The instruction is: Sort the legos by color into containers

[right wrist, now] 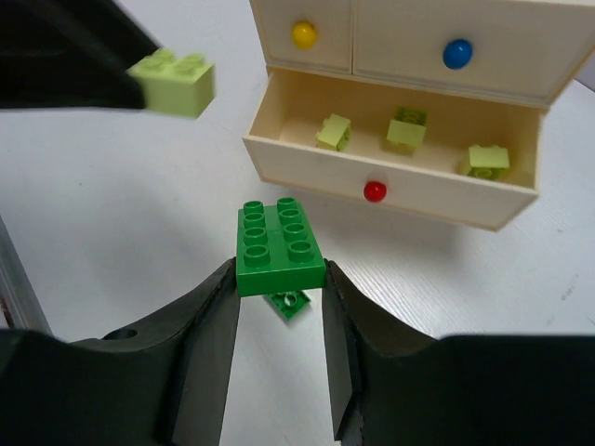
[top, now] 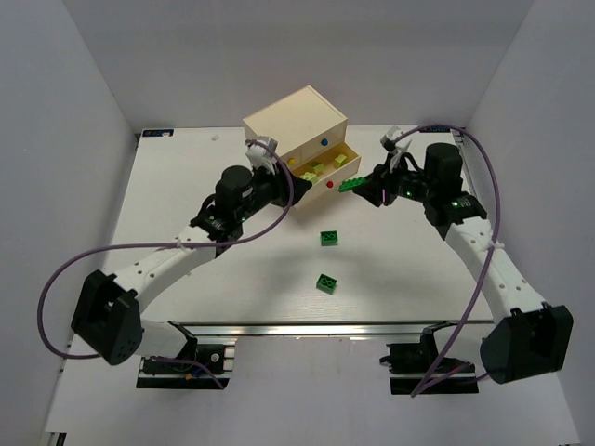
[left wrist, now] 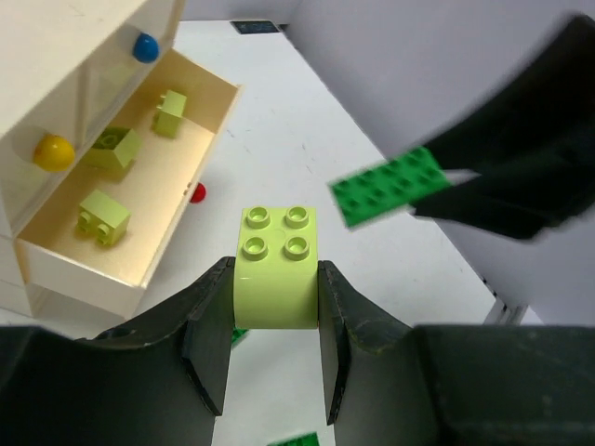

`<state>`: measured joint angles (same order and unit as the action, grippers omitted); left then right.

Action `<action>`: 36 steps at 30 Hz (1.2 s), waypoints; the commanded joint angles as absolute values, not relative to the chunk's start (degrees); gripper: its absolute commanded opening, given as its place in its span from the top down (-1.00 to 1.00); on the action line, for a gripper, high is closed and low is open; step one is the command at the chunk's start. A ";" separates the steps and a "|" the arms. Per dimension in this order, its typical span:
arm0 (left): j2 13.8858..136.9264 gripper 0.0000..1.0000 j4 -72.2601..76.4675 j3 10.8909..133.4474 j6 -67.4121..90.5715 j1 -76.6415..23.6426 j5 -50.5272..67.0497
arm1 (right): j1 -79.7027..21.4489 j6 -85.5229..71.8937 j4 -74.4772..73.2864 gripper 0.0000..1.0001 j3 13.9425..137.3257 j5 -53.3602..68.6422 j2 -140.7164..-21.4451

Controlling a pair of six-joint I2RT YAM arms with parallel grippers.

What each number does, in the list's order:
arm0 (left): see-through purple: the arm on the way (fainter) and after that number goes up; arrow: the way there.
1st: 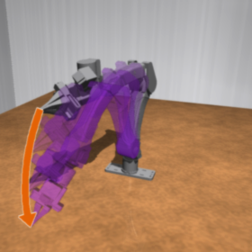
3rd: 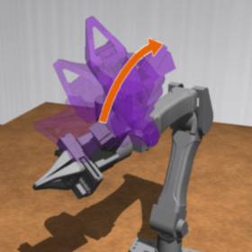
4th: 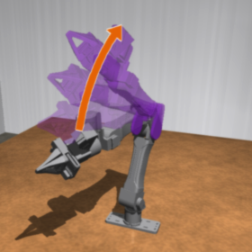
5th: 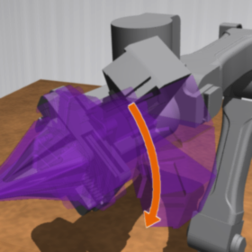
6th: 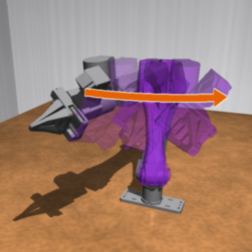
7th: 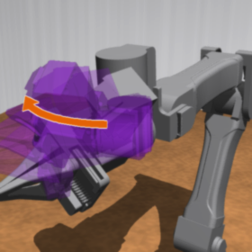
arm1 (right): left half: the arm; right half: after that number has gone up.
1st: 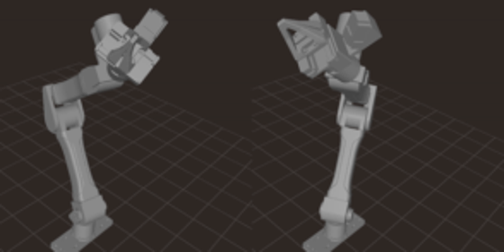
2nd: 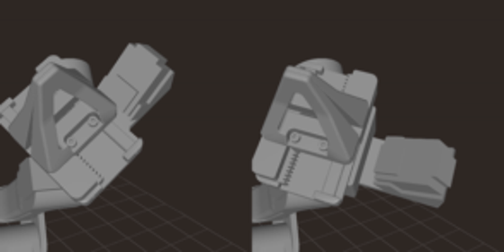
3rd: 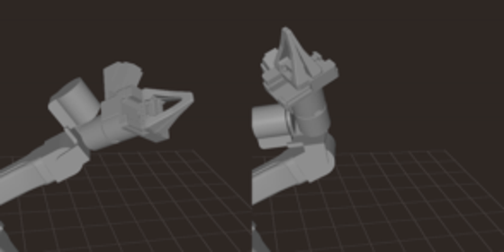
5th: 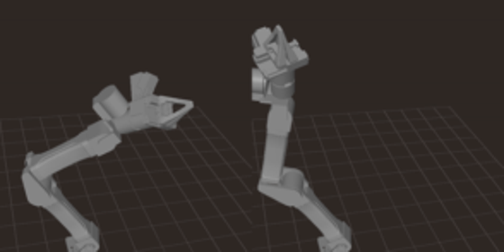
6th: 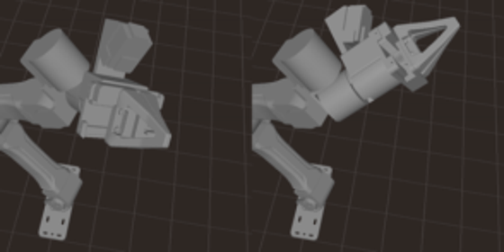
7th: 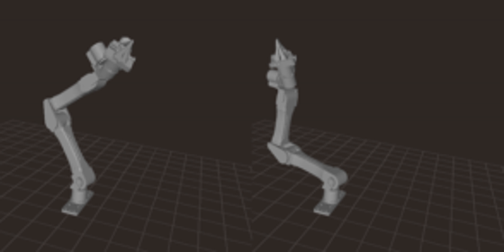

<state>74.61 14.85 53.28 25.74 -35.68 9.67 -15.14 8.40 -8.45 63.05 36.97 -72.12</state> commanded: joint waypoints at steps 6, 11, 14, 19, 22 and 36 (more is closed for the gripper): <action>85.07 1.00 5.37 68.79 29.80 -35.94 -2.25 | -10.55 10.20 -11.69 1.00 54.95 35.59 -62.32; 92.09 1.00 0.71 74.61 27.25 -36.47 -7.37 | -7.91 8.70 -8.53 1.00 50.46 38.49 -59.15; 94.73 1.00 -1.39 77.07 26.89 -36.47 -7.73 | -6.25 7.56 -6.77 1.00 48.52 40.25 -58.19; 98.34 0.64 -3.33 81.11 26.98 -36.47 -7.47 | -4.66 6.24 -4.13 1.00 46.23 43.32 -58.27; 99.84 0.30 -3.95 82.35 26.98 -36.47 -7.47 | -3.61 6.76 -4.48 1.00 45.88 43.86 -57.66; 99.85 -0.16 -5.63 85.61 26.72 -36.47 -5.89 | -0.97 6.15 -4.22 1.00 44.65 46.85 -56.43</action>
